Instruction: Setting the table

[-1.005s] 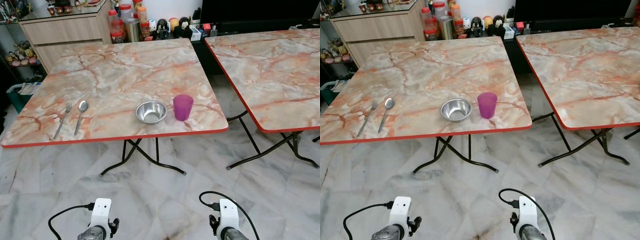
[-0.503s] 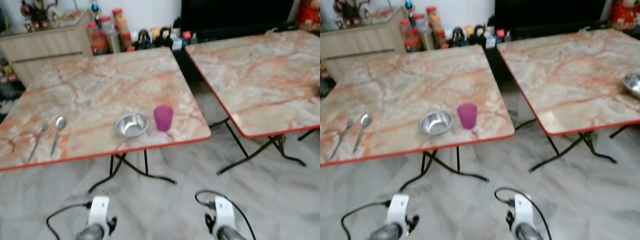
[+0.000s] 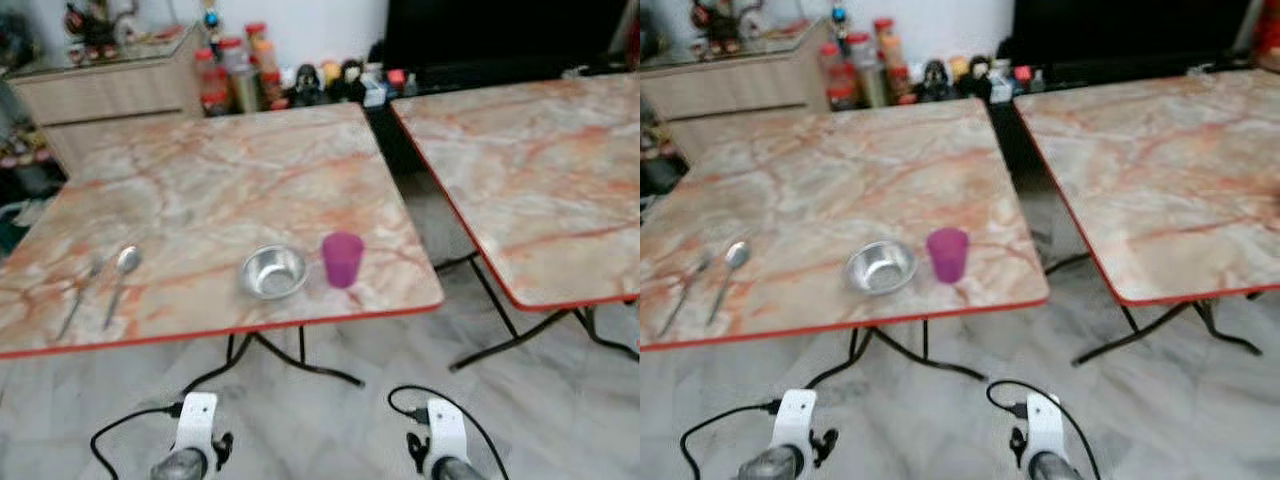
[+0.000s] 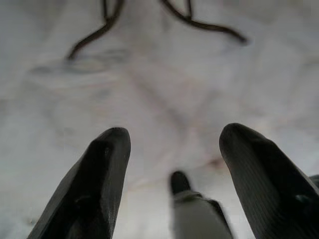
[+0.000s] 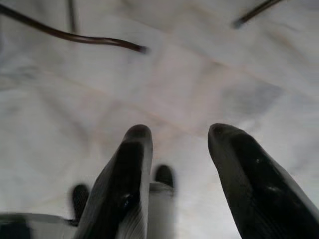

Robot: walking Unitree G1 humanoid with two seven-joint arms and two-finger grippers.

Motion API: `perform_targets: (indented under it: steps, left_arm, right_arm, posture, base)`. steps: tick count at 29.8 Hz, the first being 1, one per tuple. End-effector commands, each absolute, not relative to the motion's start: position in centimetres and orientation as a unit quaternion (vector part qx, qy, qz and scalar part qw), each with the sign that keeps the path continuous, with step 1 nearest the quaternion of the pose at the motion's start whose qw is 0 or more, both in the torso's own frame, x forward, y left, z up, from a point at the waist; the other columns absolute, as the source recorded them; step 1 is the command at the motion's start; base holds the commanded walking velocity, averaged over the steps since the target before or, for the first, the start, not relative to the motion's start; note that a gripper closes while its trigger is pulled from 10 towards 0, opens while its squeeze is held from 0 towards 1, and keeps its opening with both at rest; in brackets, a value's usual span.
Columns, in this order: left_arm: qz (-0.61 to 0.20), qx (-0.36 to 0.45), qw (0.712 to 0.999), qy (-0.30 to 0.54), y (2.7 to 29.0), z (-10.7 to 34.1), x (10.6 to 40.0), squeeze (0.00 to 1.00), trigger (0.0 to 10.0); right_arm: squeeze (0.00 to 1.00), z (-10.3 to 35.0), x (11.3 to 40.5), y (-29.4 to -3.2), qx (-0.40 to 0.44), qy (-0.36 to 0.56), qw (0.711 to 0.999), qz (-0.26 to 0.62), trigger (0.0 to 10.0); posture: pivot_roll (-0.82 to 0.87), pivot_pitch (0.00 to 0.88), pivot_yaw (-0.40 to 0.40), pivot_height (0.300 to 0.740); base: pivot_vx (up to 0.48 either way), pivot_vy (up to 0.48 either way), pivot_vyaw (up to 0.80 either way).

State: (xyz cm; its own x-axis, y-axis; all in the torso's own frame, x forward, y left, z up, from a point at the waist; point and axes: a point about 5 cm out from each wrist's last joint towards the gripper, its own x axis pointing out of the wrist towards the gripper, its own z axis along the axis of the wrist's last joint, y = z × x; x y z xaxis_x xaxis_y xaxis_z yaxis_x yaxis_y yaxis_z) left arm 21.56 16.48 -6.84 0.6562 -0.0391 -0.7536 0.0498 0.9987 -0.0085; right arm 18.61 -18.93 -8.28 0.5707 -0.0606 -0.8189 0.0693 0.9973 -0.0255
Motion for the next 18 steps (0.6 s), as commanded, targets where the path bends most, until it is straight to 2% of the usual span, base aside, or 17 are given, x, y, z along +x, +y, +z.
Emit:
perform_targets:
  steps: [1,10,13,15,18]
  left_arm:
    - [-0.007,0.022,0.910,0.415,18.2,-6.7,21.5,0.00,10.0]
    - [0.026,0.025,0.917,0.398,19.5,-6.4,21.7,0.00,10.0]
    - [0.070,0.018,0.924,0.375,21.1,-6.0,21.6,0.00,10.0]
    - [0.144,0.015,0.932,0.331,23.6,-5.0,21.9,0.00,10.0]
    - [0.175,0.018,0.933,0.314,24.6,-4.5,22.0,0.00,10.0]
  right_arm:
    - [0.00,-8.0,19.6,-17.4,0.015,0.451,0.892,-0.019,10.0]
    - [0.00,-7.9,19.6,-17.2,0.013,0.451,0.892,-0.012,10.0]
    - [0.00,-8.0,19.5,-17.2,0.012,0.453,0.891,-0.011,10.0]
    - [0.00,-8.1,19.3,-17.1,0.012,0.456,0.890,-0.011,10.0]
    - [0.00,-8.2,19.2,-17.1,0.012,0.457,0.889,-0.010,10.0]
  posture:
    - [-0.06,0.000,0.042,0.740]
    - [-0.05,0.000,0.033,0.740]
    - [-0.05,0.000,0.033,0.740]
    - [-0.04,0.000,0.030,0.740]
    - [-0.03,0.000,0.028,0.740]
  base:
    - [0.326,0.000,0.00]
    - [0.032,0.000,0.00]
    - [0.000,0.000,0.00]
    - [0.000,0.000,0.00]
    - [0.000,0.000,0.00]
